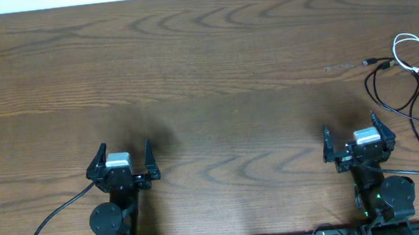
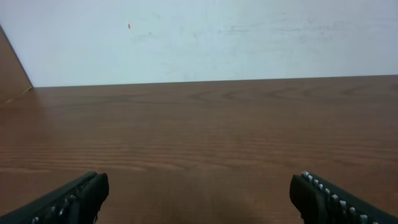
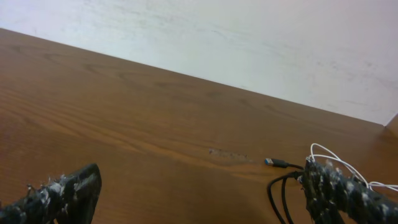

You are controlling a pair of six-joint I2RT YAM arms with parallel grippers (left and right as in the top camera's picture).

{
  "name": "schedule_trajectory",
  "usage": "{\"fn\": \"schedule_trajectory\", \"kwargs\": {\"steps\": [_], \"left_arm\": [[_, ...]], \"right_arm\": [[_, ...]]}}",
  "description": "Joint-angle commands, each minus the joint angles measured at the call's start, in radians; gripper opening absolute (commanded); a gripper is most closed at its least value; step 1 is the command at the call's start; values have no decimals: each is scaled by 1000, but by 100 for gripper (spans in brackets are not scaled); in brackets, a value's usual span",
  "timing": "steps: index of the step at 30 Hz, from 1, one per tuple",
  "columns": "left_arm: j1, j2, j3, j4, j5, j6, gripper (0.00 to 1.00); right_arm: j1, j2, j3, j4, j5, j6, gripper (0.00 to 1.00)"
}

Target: Untangle cables

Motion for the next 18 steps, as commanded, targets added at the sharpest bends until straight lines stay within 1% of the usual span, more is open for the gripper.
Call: {"fn": "schedule_trajectory", "kwargs": {"steps": [1, 10, 14, 16, 18], "left_arm": [[4, -9, -11, -44, 10, 9, 98], [0, -9, -11, -44, 10, 9, 98], [-51, -9, -11, -43, 9, 10, 98], [-69, -9, -11, -48, -56, 10, 98], [-70, -9, -11, -48, -61, 9, 98]], "right_arm": [[-6, -7, -2, -4, 8, -6, 99], [-6, -7, -2, -4, 8, -7, 99], [-6, -7, -2, -4, 8, -7, 99], [-6, -7, -2, -4, 8, -7, 99], [-6, -7, -2, -4, 8, -7, 99]]}}
